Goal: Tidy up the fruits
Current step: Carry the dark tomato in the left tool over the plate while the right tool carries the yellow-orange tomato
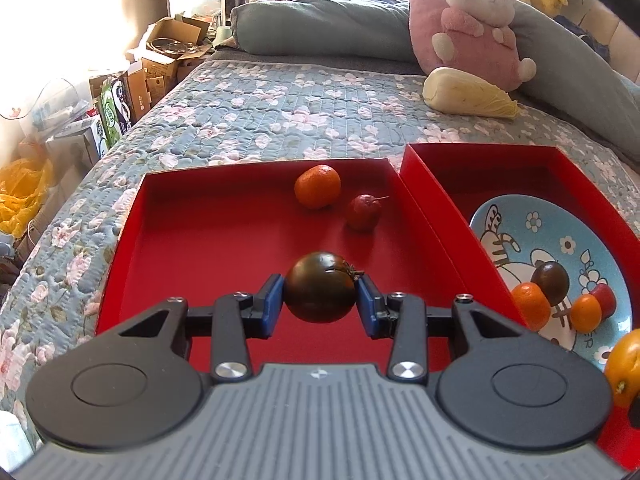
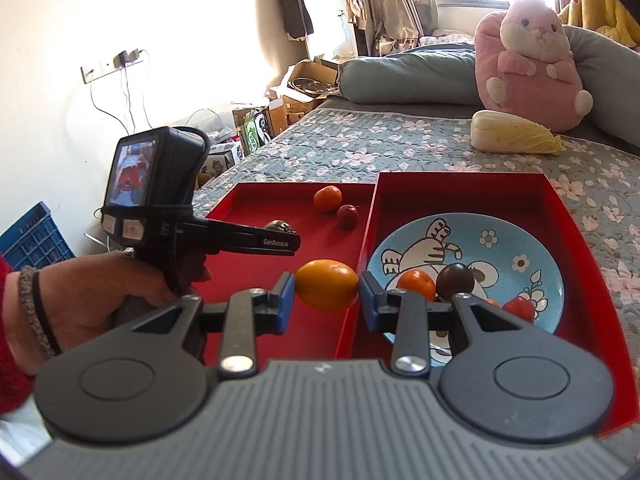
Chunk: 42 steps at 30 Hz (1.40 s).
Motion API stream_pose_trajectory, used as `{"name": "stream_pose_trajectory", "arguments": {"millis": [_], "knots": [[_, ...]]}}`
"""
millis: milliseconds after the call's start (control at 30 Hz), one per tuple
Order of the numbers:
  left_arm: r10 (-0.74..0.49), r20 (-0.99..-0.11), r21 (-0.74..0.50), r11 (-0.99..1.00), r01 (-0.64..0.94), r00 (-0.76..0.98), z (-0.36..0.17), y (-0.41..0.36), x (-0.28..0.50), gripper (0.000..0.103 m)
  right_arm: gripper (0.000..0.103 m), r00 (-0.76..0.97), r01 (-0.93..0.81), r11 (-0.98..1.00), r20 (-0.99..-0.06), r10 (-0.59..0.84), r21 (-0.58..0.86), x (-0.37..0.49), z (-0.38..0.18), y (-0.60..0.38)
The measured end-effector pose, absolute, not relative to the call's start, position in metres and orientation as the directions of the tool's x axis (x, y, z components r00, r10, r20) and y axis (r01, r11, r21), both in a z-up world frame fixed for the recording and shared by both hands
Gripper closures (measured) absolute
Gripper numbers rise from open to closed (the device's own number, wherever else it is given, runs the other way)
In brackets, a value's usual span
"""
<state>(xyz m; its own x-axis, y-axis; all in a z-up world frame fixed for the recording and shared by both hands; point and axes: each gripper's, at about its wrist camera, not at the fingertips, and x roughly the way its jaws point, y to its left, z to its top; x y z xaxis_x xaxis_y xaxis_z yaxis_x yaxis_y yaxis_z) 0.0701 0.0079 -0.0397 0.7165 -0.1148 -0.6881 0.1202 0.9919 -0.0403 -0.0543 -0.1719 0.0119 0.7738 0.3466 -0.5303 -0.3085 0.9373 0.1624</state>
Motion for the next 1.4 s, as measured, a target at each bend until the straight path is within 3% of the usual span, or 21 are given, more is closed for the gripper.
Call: {"name": "stream_pose_trajectory", "arguments": {"millis": [833, 1400], "knots": [[-0.274, -0.626, -0.082, 0.954, 0.288, 0.73, -0.011, -0.053, 0.054, 0.058, 0.065, 0.816, -0.097, 0.991, -0.563, 0.131, 0.09, -0.024, -0.007, -0.242], [-0.409, -0.599, -0.097, 0.89, 0.445, 0.688, -0.022, -0.087, 0.061, 0.058, 0.064, 0.714, -0.047, 0.998, -0.696, 0.068, 0.05, 0.086, -0.04, -0.254]]}}
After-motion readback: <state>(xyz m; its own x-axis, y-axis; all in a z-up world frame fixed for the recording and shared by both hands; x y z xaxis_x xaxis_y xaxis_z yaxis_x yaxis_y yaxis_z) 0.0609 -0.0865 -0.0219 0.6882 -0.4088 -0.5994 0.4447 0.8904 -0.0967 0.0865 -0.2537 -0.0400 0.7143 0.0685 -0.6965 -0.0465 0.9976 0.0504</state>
